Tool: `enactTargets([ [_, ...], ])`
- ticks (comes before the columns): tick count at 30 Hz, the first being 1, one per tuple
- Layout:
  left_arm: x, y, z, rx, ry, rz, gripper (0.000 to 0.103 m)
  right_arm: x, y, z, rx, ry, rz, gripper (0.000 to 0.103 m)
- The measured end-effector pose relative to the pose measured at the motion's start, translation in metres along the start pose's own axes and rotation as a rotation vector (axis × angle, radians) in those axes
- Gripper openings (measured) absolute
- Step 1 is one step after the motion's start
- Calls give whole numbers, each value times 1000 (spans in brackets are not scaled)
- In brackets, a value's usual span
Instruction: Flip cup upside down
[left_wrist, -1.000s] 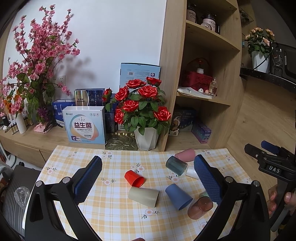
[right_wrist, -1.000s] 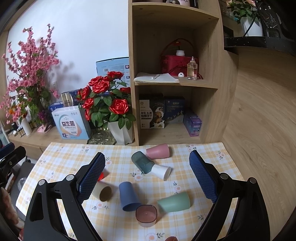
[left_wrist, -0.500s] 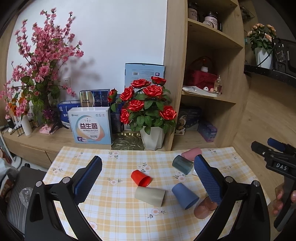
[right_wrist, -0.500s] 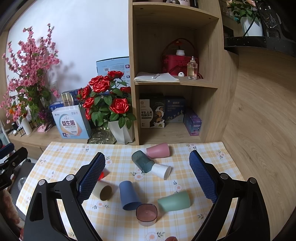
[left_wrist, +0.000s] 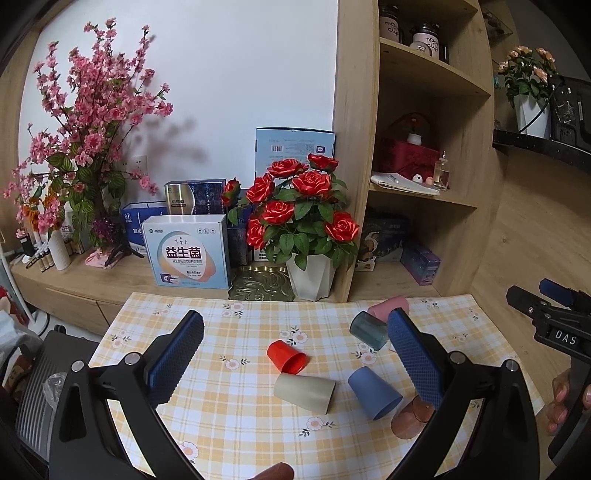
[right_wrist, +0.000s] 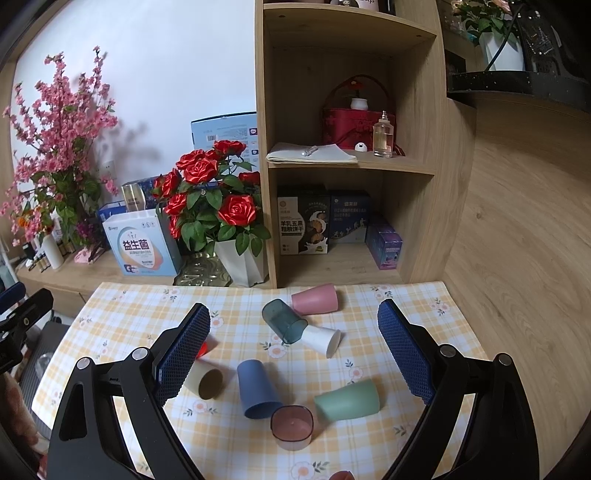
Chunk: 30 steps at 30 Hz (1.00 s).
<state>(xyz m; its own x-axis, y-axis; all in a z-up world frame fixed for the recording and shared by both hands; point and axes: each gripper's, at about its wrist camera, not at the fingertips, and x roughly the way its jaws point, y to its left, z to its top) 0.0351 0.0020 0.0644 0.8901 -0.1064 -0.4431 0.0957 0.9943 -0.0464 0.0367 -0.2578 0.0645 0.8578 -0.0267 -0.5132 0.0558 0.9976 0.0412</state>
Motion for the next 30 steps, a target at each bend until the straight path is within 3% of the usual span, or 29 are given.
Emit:
enactTargets([
  [30,2,3,0,-31,14,-23,97,1,-2,-1,2,5,1,89],
])
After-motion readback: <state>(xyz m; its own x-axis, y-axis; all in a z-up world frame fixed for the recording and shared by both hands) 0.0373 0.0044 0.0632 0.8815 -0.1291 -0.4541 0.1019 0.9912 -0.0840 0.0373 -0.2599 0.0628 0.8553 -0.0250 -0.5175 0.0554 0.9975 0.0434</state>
